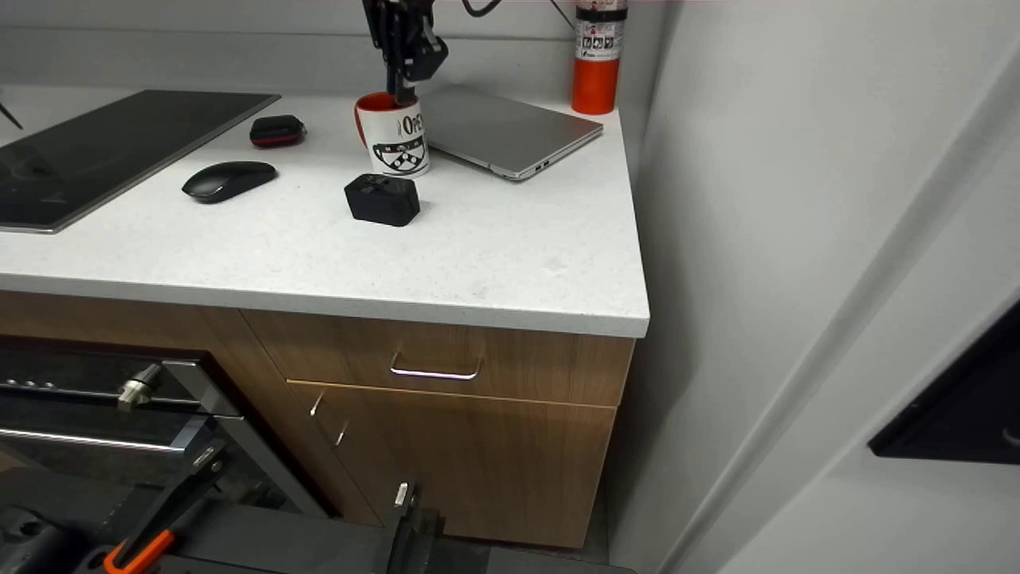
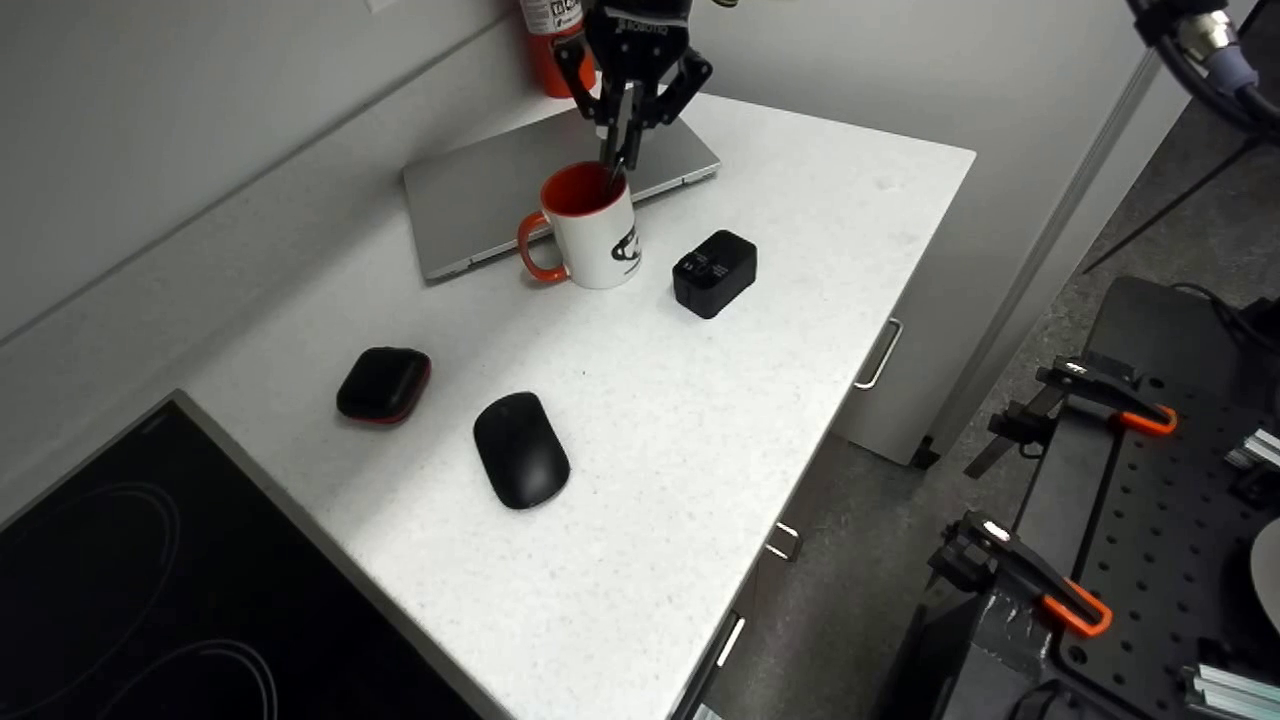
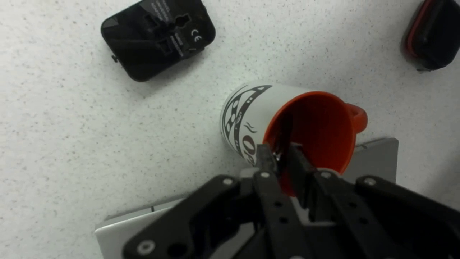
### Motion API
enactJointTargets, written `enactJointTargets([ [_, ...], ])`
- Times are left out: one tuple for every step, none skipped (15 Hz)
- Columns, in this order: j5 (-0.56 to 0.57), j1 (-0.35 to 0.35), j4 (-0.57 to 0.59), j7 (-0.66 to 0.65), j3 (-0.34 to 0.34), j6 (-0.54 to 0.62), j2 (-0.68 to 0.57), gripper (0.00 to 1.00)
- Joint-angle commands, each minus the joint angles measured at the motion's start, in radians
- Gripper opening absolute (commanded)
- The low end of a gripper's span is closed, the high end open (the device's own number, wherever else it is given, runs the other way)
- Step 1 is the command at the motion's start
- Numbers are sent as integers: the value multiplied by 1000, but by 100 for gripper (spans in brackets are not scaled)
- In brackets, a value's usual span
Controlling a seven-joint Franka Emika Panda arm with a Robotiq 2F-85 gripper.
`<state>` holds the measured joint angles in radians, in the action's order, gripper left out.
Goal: Pick up the pen from the white mug cup and put it on the table.
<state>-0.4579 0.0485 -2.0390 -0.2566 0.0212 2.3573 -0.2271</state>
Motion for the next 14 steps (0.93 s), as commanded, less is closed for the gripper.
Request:
enactJointTargets([
  [-36,18,39,28,-5,-43,-18,0],
  [-34,17,41,26,-5,-37,-14,3],
  [-31,16,39,29,-5,-35,-8,3],
  [-29,17,34,39,-5,-38,5,3],
  [-26,18,22,55,-6,-37,28,3],
  [-13,16,0,68,-3,-18,59,3],
  [-1,13,-29,82,1,10,100,3],
  [4,13,-57,104,5,33,145,3],
  [7,12,-76,120,8,54,180,3],
  [11,12,-100,134,13,76,222,3],
  [40,7,-132,120,22,116,263,3],
  [69,8,-158,106,29,146,301,3],
  [122,9,-198,83,35,191,337,3],
  [171,16,-229,65,40,216,369,3],
])
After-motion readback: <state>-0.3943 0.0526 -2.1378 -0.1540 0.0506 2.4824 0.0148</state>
